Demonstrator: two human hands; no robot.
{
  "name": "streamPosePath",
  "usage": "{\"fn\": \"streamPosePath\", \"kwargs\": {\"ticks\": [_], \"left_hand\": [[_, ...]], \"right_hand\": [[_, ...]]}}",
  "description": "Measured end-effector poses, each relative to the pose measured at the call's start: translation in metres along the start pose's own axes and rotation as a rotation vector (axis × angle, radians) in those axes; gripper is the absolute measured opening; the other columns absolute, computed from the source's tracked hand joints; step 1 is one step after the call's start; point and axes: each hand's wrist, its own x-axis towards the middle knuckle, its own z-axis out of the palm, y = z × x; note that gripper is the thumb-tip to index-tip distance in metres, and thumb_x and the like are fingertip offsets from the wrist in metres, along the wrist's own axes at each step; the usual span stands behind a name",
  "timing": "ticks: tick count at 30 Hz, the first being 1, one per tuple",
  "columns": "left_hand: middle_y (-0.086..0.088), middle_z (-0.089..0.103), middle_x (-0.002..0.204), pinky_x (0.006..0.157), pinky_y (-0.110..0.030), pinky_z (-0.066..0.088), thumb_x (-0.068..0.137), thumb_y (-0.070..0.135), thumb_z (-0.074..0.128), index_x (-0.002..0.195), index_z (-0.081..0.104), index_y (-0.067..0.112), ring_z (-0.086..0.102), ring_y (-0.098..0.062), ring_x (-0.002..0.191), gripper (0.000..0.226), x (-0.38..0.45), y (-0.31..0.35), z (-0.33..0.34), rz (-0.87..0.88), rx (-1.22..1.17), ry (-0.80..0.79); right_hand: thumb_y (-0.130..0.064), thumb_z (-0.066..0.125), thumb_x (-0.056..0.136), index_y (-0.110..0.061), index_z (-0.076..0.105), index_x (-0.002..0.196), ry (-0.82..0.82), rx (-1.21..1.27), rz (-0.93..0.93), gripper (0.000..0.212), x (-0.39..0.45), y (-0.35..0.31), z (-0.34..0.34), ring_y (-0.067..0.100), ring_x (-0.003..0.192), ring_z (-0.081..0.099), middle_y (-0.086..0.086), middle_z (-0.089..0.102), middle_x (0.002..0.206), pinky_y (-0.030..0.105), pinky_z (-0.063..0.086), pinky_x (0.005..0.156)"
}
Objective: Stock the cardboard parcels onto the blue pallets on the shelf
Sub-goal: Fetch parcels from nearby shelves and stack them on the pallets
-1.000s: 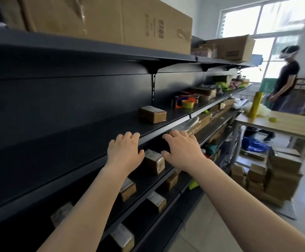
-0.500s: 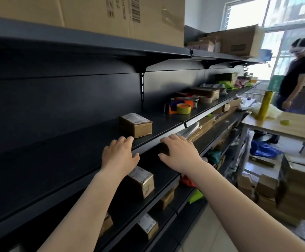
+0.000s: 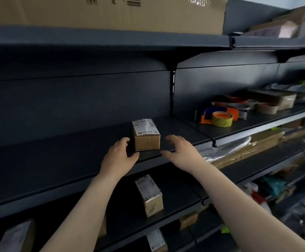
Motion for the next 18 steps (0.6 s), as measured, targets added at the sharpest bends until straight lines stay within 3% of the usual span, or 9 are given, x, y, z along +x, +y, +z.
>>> {"fn": "streamPosePath", "kwargs": {"ticks": [6, 10, 12, 14, 18], "left_hand": [[0.004, 0.050, 0.128, 0.083, -0.025, 0.040, 0.087, 0.030, 0.061, 0.137, 0.039, 0.021, 0.053, -0.015, 0.107, 0.055, 0.030, 0.011, 0.018, -0.131, -0.358, 0.079], [0.007, 0.057, 0.115, 0.073, -0.018, 0.040, 0.087, 0.028, 0.060, 0.127, 0.050, 0.020, 0.056, -0.007, 0.096, 0.042, 0.049, 0.013, 0.030, -0.153, -0.485, 0.104], [0.010, 0.058, 0.107, 0.069, -0.013, 0.038, 0.088, 0.028, 0.060, 0.123, 0.052, 0.022, 0.054, 0.000, 0.090, 0.037, 0.055, 0.015, 0.035, -0.152, -0.513, 0.120], [0.008, 0.058, 0.113, 0.069, -0.013, 0.038, 0.087, 0.028, 0.060, 0.126, 0.052, 0.024, 0.055, 0.000, 0.093, 0.039, 0.058, 0.018, 0.042, -0.135, -0.515, 0.139], [0.010, 0.054, 0.122, 0.067, -0.009, 0.040, 0.087, 0.025, 0.060, 0.130, 0.049, 0.026, 0.055, 0.002, 0.097, 0.044, 0.056, 0.028, 0.051, -0.083, -0.509, 0.199]], "right_hand": [[-0.042, 0.055, 0.090, -0.014, 0.029, 0.147, -0.049, 0.370, 0.056, 0.069, 0.058, 0.014, 0.010, 0.022, 0.132, 0.041, 0.008, 0.041, 0.146, 0.026, 0.035, 0.098], [-0.047, 0.052, 0.090, -0.010, 0.030, 0.147, -0.081, 0.586, 0.160, 0.071, 0.091, 0.018, 0.019, 0.023, 0.134, 0.040, 0.007, 0.040, 0.148, 0.028, 0.034, 0.100], [-0.046, 0.053, 0.090, -0.008, 0.046, 0.137, -0.098, 0.692, 0.198, 0.061, 0.104, 0.020, 0.024, 0.022, 0.120, 0.053, 0.006, 0.055, 0.134, 0.029, 0.042, 0.095], [-0.043, 0.055, 0.090, -0.010, 0.059, 0.121, -0.072, 0.754, 0.197, 0.046, 0.112, 0.022, 0.026, 0.019, 0.102, 0.062, 0.003, 0.066, 0.112, 0.029, 0.049, 0.085], [-0.040, 0.057, 0.089, -0.016, 0.059, 0.117, 0.040, 0.881, 0.149, 0.037, 0.116, 0.031, 0.028, 0.015, 0.096, 0.064, 0.001, 0.067, 0.107, 0.025, 0.051, 0.077]]}}
